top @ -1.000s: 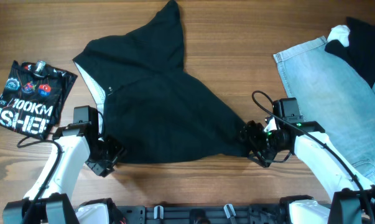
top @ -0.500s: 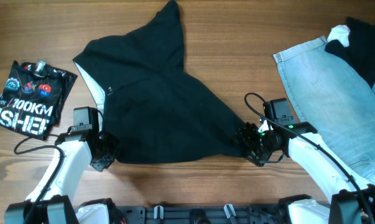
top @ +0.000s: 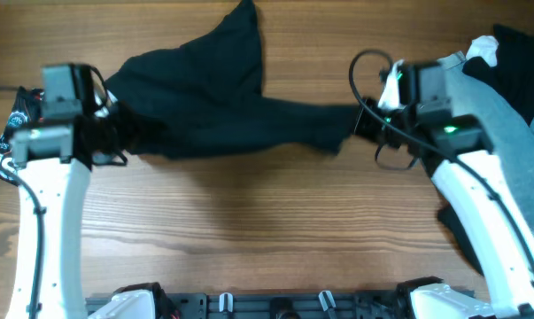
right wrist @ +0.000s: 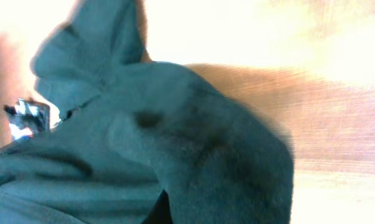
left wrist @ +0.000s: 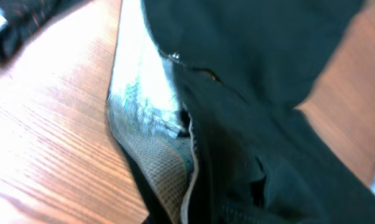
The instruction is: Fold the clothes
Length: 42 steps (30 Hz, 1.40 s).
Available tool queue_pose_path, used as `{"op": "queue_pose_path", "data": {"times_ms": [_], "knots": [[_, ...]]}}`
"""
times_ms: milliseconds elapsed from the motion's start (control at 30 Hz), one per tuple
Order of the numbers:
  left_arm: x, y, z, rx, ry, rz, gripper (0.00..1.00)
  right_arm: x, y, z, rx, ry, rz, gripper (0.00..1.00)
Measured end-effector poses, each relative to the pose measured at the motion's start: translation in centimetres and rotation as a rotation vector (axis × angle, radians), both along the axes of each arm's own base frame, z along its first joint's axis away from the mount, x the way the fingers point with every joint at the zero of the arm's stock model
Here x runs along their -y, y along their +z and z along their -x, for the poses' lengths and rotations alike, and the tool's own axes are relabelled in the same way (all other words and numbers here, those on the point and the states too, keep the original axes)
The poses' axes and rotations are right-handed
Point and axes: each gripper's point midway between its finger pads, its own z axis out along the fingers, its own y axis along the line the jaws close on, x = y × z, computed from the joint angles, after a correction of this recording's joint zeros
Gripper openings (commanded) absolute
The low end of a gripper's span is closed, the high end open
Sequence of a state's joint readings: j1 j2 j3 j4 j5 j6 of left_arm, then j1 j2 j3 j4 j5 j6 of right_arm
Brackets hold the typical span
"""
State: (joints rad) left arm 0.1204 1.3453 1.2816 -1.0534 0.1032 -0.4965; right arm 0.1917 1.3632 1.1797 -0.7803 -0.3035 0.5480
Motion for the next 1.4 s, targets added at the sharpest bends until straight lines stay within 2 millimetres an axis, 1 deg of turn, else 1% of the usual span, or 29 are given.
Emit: {"op": "queue_pose_path", "data": {"times_ms": [33,100,133,200,267,367,467,500,567,633,667,700,733,767,800,833,867,900,933,967,1000,1067,1100,1167,1233,1267,1333,1367,1400], "knots": [[0.1,3.5,-0.9,0.069,-0.015,-0.009,0.04,0.0,3.7,-0.9,0.099,0.049,0.042,0.06],[0.3,7.6,-1.1,0.137,-0.034,-0.015,0.04,0.3,6.8,-0.6,0.156,0.118,0.104,0.04],[0.5,10.4,-1.2,0.192,-0.051,-0.017,0.04,0.7,8.4,-0.3,0.186,0.146,0.144,0.04],[1.4,14.4,-0.2,0.26,-0.093,-0.002,0.04,1.7,10.8,0.3,0.212,0.151,0.215,0.05],[2.3,17.0,0.9,0.301,-0.133,0.012,0.04,2.8,14.3,0.5,0.281,0.12,0.274,0.06],[3.3,20.3,1.6,0.39,-0.192,0.025,0.04,4.3,19.8,1.3,0.426,0.054,0.33,0.05],[4.6,24.7,2.0,0.553,-0.256,0.029,0.04,5.9,25.7,3.7,0.606,-0.018,0.356,0.06],[4.8,25.5,1.9,0.589,-0.266,0.027,0.04,6.1,26.2,3.9,0.624,-0.021,0.364,0.06],[4.9,26.2,1.0,0.619,-0.277,0.028,0.04,6.1,26.1,3.2,0.626,-0.024,0.377,0.05],[4.7,25.6,-0.8,0.61,-0.279,0.028,0.04,5.9,25.1,1.7,0.599,-0.016,0.391,0.05],[4.5,24.7,-2.9,0.59,-0.28,0.033,0.04,5.4,23.1,-1.2,0.548,-0.009,0.412,0.05],[4.5,22.9,-5.6,0.551,-0.289,0.031,0.04,5.2,22.0,-3.4,0.533,-0.014,0.425,0.04],[4.5,21.8,-7.2,0.533,-0.295,0.026,0.04,5.1,21.1,-5.2,0.52,-0.019,0.434,0.04],[4.6,20.3,-9.7,0.521,-0.312,0.013,0.04,5.1,20.3,-7.4,0.524,-0.032,0.436,0.04],[5.1,18.6,-13.3,0.532,-0.346,-0.009,0.04,5.5,18.5,-10.3,0.505,-0.05,0.442,0.04],[5.7,16.8,-16.0,0.529,-0.373,-0.022,0.04,6.0,17.3,-12.7,0.508,-0.067,0.433,0.04],[6.5,14.8,-18.5,0.529,-0.399,-0.029,0.04,6.6,16.7,-15.3,0.54,-0.089,0.417,0.04],[7.0,14.1,-20.1,0.551,-0.413,-0.035,0.04,7.3,16.1,-16.8,0.553,-0.102,0.406,0.04],[7.8,13.8,-22.1,0.602,-0.429,-0.042,0.04,8.1,16.4,-18.8,0.608,-0.126,0.385,0.04],[8.5,14.0,-23.6,0.656,-0.439,-0.045,0.04,8.7,17.3,-19.8,0.659,-0.144,0.373,0.04],[9.2,15.3,-24.7,0.735,-0.44,-0.044,0.04,9.5,19.0,-20.6,0.733,-0.167,0.357,0.04],[9.7,18.8,-25.6,0.867,-0.427,-0.035,0.04,10.1,23.0,-20.8,0.847,-0.192,0.343,0.04],[9.9,21.2,-25.7,0.941,-0.418,-0.029,0.04,10.5,26.5,-20.4,0.928,-0.213,0.339,0.04],[10.2,25.4,-24.4,1.014,-0.42,-0.019,0.04,10.7,31.8,-18.5,1.032,-0.211,0.371,0.04],[10.3,27.0,-22.3,0.995,-0.431,-0.012,0.04,10.8,33.3,-16.3,1.033,-0.176,0.429,0.04],[10.4,26.9,-21.3,0.961,-0.438,-0.008,0.04,10.9,32.4,-15.2,0.975,-0.144,0.457,0.05],[10.5,24.2,-19.2,0.809,-0.451,0.005,0.04,11.1,28.7,-14.2,0.824,-0.087,0.484,0.05],[10.5,22.6,-18.6,0.738,-0.456,0.012,0.04,11.2,26.1,-14.0,0.733,-0.053,0.486,0.06],[10.6,19.8,-17.9,0.626,-0.461,0.025,0.04,11.2,22.1,-14.1,0.608,-0.009,0.479,0.06]]}}
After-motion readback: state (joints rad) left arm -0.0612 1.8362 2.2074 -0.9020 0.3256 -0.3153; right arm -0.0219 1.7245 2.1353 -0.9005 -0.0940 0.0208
